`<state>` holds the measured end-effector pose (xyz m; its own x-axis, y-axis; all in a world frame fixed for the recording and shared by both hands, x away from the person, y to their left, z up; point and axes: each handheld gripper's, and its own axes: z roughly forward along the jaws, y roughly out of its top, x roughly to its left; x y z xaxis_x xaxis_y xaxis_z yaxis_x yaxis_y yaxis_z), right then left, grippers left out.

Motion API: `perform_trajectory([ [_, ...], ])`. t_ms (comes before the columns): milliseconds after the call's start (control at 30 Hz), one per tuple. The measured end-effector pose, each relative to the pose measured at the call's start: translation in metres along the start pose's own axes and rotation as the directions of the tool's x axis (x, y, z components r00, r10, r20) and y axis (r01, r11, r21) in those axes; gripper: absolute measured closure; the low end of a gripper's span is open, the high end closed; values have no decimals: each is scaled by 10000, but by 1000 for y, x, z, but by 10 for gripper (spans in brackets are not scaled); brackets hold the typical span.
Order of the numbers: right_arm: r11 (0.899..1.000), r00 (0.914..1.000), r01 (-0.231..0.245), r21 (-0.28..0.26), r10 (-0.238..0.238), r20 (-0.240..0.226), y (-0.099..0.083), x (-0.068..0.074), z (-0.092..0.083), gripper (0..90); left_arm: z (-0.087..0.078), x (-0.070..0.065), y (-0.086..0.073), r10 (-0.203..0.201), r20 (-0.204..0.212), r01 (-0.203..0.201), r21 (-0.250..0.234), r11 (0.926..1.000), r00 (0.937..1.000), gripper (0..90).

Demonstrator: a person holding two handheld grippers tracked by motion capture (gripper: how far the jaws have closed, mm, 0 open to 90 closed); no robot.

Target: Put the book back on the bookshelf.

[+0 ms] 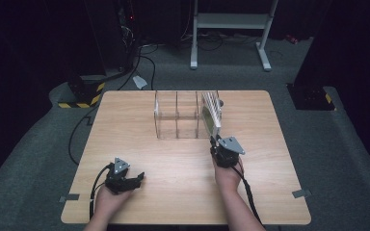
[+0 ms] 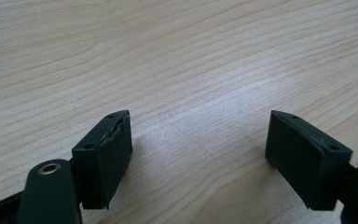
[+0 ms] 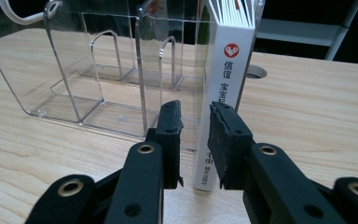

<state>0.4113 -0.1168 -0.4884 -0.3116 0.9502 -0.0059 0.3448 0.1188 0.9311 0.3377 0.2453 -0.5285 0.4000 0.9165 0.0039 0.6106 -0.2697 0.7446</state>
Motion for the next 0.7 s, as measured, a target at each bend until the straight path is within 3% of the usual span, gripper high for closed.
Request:
perform_trajectory([
  [367,9999,9991,79,-94,-83,-405,6,-2,-15,659,0,0,0,-11,-9,11,-3,10000,10000,229],
  [700,9987,9916,-16,513,82,-1289,1,-14,-40,388,0,0,0,54,19,-54,16,10000,10000,223],
])
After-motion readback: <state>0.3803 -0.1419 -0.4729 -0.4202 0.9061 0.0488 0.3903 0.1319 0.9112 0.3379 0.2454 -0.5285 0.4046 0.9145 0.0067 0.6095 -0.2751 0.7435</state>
